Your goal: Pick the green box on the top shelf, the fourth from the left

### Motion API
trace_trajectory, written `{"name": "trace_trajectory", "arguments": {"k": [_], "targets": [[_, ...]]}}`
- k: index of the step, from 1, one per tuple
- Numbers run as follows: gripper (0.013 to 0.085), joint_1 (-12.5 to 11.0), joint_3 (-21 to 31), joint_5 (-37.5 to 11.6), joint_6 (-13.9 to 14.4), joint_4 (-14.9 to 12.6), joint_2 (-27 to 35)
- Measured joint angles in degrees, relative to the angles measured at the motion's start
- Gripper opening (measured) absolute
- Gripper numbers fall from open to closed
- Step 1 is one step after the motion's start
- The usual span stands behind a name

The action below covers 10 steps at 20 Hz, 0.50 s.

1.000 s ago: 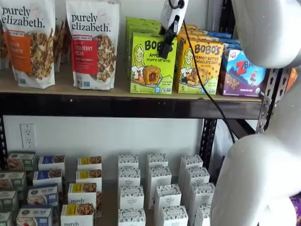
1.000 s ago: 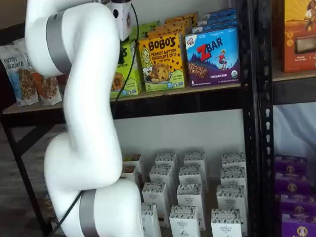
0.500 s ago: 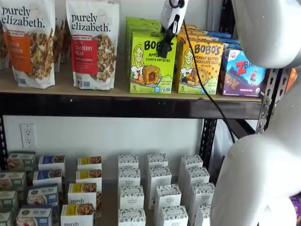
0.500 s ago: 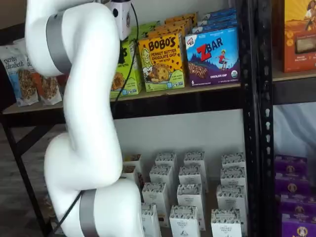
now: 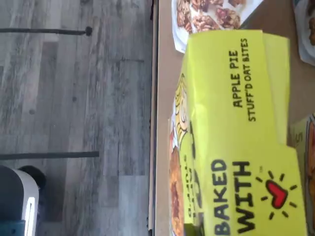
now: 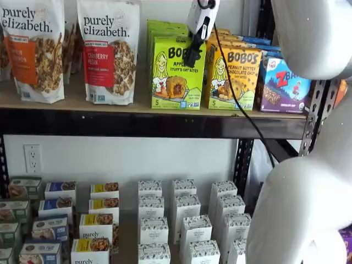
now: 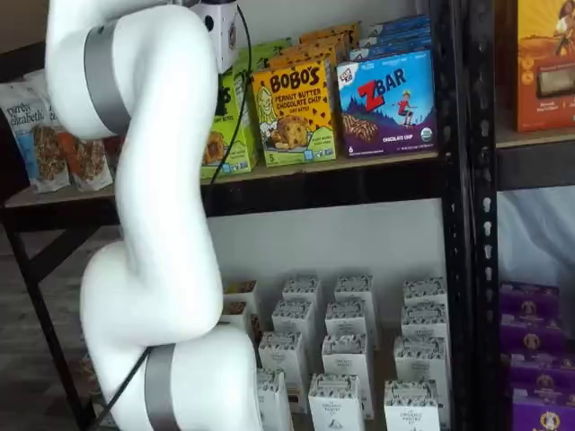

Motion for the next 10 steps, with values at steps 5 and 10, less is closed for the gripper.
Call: {"name": "trace_trajectory", "arguments": {"k": [5,10], "targets": [[0.0250,-0.2,-0.8,1.9,0.1,0.6,0.2],[0.0250,0.0,-1.5,3.8,0.5,0.5,-0.3]]}}
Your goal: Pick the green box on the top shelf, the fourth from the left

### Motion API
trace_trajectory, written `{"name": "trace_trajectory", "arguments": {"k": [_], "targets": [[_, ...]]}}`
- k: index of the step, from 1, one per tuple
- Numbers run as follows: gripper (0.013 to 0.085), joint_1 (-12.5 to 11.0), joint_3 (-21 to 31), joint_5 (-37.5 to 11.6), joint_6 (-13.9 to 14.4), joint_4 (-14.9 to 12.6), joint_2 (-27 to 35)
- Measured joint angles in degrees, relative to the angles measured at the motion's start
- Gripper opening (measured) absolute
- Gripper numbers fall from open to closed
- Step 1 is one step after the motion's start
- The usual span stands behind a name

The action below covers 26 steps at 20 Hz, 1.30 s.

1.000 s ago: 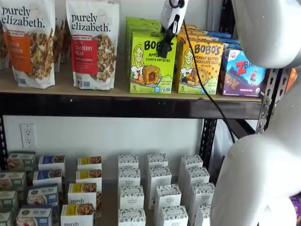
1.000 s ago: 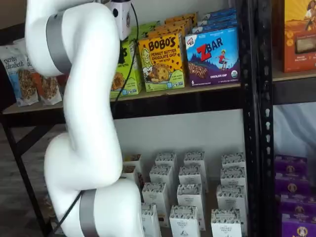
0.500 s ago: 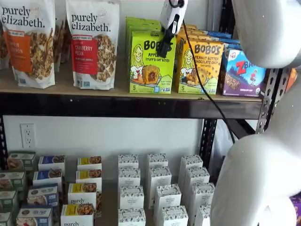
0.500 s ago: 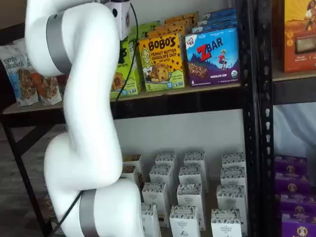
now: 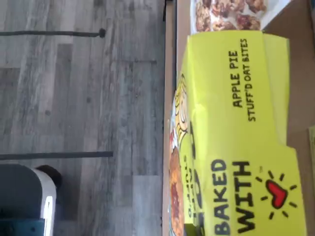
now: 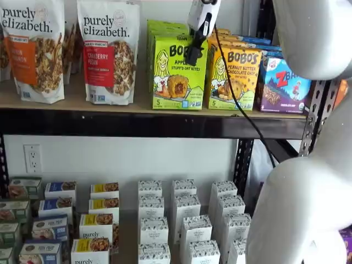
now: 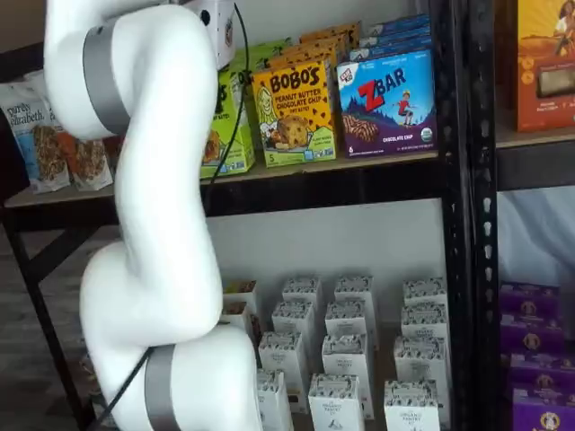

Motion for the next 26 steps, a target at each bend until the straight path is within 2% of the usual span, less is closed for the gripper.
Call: {"name": "trace_trajectory", "arguments": {"k": [9,16,26], "targets": [[0.0250,0.2,0.7,5.4,1.0,0.3,-3.4],[0.0250,-0.1,6.6,6.4,0.8,0.2,-9.3],[0.0250,-1.5,13.5,7.8,-0.7,-0.3,-16.0]]}}
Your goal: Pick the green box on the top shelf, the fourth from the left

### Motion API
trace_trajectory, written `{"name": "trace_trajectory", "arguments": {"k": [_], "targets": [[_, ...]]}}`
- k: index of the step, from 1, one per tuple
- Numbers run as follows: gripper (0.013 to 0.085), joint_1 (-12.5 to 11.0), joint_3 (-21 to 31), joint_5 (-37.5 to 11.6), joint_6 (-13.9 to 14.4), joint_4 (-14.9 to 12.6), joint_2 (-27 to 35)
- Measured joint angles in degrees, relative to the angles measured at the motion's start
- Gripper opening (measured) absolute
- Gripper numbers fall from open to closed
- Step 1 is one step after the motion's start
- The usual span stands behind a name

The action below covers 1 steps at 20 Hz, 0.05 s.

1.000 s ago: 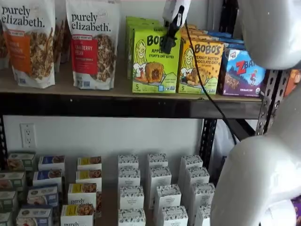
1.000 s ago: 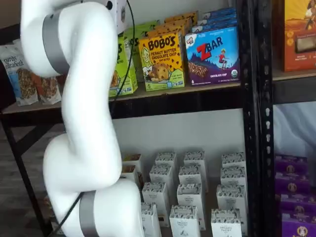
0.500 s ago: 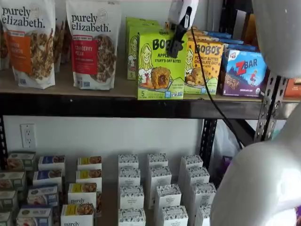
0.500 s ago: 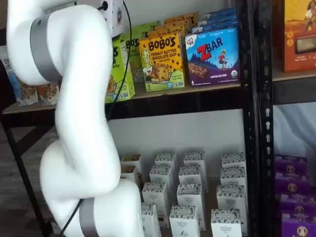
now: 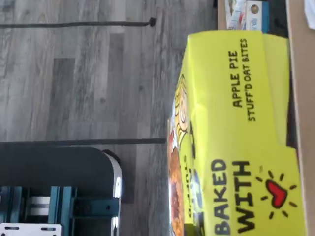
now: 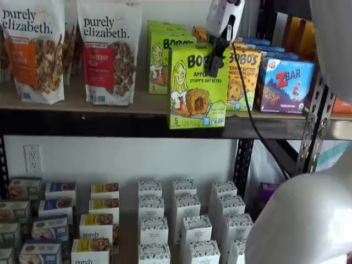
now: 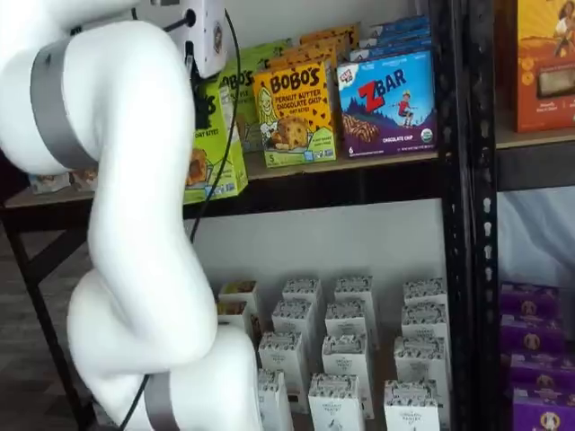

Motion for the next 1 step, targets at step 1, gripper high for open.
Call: {"name": "trace_trajectory", "arguments": {"k": [1], "targets": [[0.0250,-0.2,0.7,0.0,-0.2,-0.1,-0.6]]}}
